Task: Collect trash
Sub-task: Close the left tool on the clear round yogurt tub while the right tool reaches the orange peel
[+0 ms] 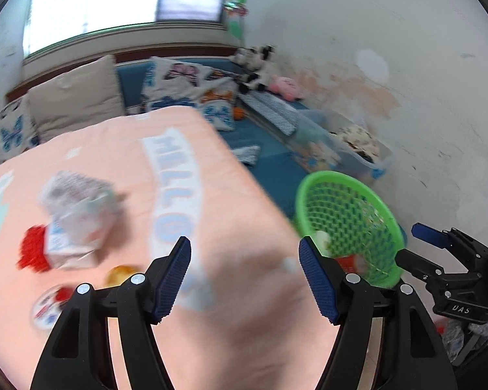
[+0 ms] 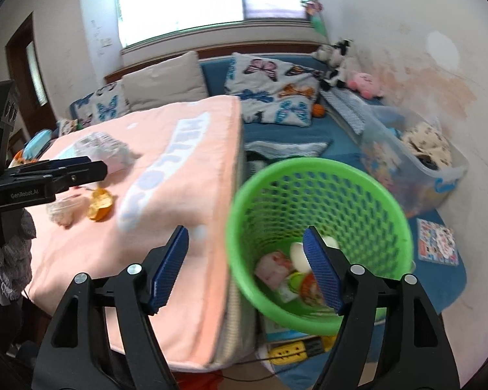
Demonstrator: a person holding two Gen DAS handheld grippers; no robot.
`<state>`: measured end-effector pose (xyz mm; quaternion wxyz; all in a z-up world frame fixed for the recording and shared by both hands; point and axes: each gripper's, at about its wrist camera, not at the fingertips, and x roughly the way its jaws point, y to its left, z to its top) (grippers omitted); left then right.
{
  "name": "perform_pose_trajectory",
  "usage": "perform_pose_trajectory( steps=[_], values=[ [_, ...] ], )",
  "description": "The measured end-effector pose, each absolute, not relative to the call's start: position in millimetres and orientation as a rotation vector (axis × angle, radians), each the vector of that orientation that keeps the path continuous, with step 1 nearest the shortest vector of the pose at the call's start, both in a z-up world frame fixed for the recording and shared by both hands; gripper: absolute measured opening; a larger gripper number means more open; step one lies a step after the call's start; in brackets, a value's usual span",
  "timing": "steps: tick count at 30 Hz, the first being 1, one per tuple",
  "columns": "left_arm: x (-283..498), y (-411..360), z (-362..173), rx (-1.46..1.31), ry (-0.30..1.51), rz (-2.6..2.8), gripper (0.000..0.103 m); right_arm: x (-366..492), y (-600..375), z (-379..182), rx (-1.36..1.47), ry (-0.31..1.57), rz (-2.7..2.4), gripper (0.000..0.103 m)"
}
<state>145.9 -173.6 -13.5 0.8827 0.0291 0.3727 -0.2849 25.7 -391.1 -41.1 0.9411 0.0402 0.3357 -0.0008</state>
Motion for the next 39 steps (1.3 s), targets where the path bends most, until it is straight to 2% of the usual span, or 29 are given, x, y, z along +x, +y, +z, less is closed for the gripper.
perform_pose_trajectory(
  steps=[7,10,15,18,39],
  values=[
    [149.9,-91.5,-21.0,0.015,0.775,-0.435,0.072,49.2,-344.4,-41.0,0.054,0.687,0.096,0.074],
    [152.2,-62.4,-28.2,0.004,0.782,-0.369,0.078,58.1,-328.0,-40.8,0.047,0.689,0.133,0.075],
    [162.1,-25.4,-45.7,-0.022,0.83,-0.295,0.087,71.4,-304.2,-42.2,0.03,0.697,0.186,0.075],
    [168.6,-11.6,-56.7,-0.036,0.865,-0.283,0.088,79.1,-290.9,-45.5,0.022,0.708,0.213,0.075],
    [204.0,-10.4,-98.0,-0.032,0.98,-0.326,0.091,111.1,-248.5,-72.9,-0.012,0.795,0.293,0.076]
  ],
)
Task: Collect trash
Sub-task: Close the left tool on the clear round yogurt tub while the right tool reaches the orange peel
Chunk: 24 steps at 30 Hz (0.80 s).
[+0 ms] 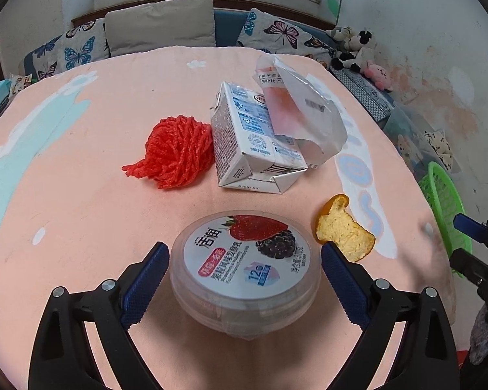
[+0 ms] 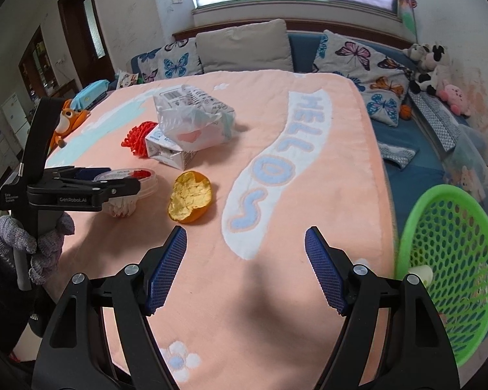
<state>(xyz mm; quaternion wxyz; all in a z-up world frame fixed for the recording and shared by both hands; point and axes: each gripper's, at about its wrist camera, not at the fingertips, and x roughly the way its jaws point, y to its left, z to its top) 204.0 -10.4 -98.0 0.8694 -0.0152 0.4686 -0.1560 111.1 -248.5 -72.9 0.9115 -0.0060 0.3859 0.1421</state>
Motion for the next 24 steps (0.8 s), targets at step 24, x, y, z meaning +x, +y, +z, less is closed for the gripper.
perform_pose_trajectory(
  steps=[24],
  values=[
    [185.4,14.8,-41.1,-0.111,0.815,-0.37,0.088,153.3,-185.9,-107.9,-0.038,0.875,0.397,0.075]
  ],
)
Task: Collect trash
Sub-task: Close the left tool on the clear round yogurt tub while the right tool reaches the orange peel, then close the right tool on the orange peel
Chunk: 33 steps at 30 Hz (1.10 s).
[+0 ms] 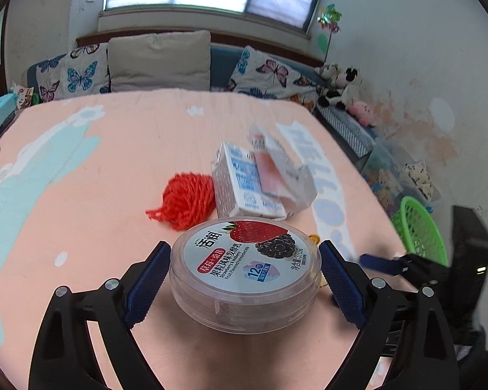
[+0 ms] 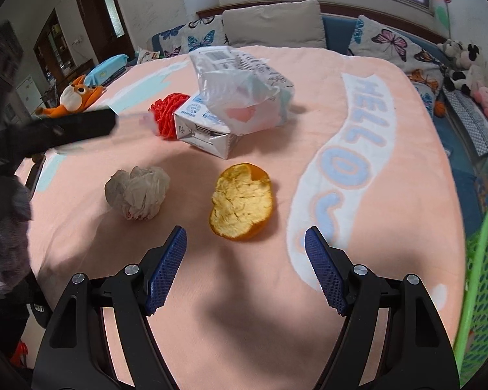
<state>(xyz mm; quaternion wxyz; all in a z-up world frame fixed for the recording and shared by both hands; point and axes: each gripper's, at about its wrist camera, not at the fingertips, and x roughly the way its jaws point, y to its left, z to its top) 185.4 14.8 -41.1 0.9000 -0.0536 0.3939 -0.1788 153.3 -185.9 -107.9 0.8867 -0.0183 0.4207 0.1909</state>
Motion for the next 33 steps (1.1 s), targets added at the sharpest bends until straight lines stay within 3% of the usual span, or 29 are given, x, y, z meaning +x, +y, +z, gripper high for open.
perform_pose_trajectory(
  steps=[15,20,21,33],
  values=[
    [179.2,25.0,-22.9,-0.139,0.768,-0.374,0.088,185.1,-165.9,-130.8,-0.034,0.92,0.362,0.065],
    [179.6,26.8,-24.2,-0.145,0.77,-0.373,0.088,184.7,-161.5,-130.7,-0.068,0.912,0.338,0.055],
    [180.0,27.4,-24.4,-0.149,0.77,-0.374,0.088,184.1,-161.2,-130.7,-0.08,0.908,0.325,0.05],
    [178.0,22.2,-18.9,-0.151,0.761,-0.385,0.088,169.3,-169.0,-119.1,-0.067,0.873,0.334,0.038]
  ],
)
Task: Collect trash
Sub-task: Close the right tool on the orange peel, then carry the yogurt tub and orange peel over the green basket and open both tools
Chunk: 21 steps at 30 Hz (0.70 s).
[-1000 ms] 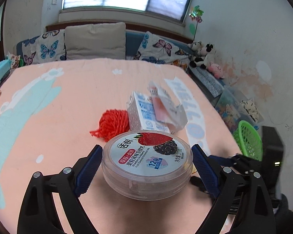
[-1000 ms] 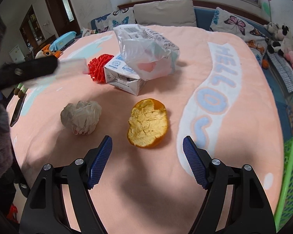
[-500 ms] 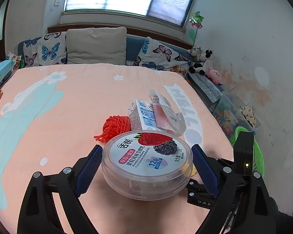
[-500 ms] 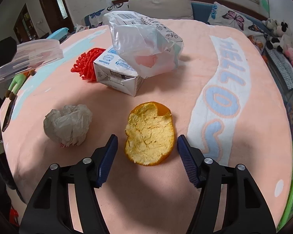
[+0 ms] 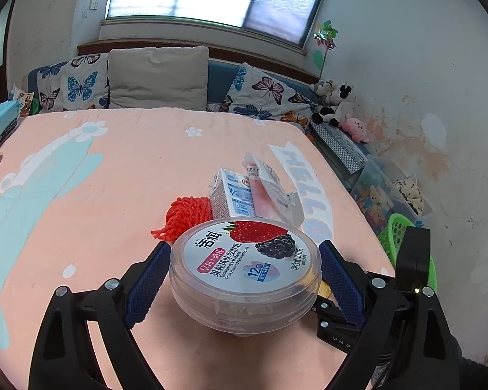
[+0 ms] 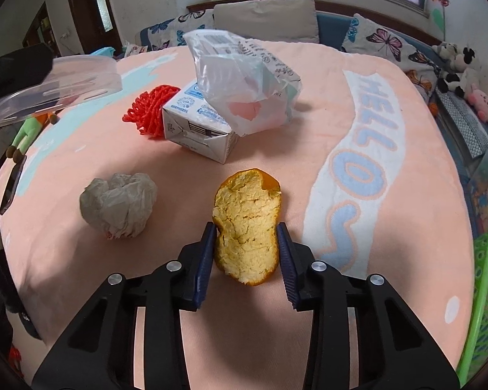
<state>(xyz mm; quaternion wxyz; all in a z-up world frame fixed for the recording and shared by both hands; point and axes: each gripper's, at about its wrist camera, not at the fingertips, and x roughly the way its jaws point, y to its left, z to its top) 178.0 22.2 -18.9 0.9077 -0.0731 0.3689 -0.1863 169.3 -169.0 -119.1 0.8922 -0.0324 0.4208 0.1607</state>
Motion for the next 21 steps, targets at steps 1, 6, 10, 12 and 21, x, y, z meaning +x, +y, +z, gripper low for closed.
perform_pose_trajectory(
  steps=[1,6,10,12,21],
  values=[
    [177.3,20.7,-17.6,-0.15,0.759,-0.386,0.088,167.0,-171.6,-116.8,-0.062,0.869,0.333,0.038],
    [174.8,12.6,-12.3,-0.147,0.753,-0.401,0.088,153.2,-188.0,-104.3,-0.042,0.844,0.314,0.038],
    [171.2,0.7,-7.0,-0.139,0.745,-0.422,0.088,140.6,-203.6,-96.2,-0.022,0.825,0.288,0.038],
    [169.4,-6.6,-4.2,-0.136,0.741,-0.435,0.088,133.6,-214.1,-91.9,-0.011,0.816,0.268,0.038],
    [163.1,-59.3,3.7,-0.113,0.74,-0.532,0.088,98.4,-276.9,-74.5,0.024,0.777,0.15,0.038]
  ],
)
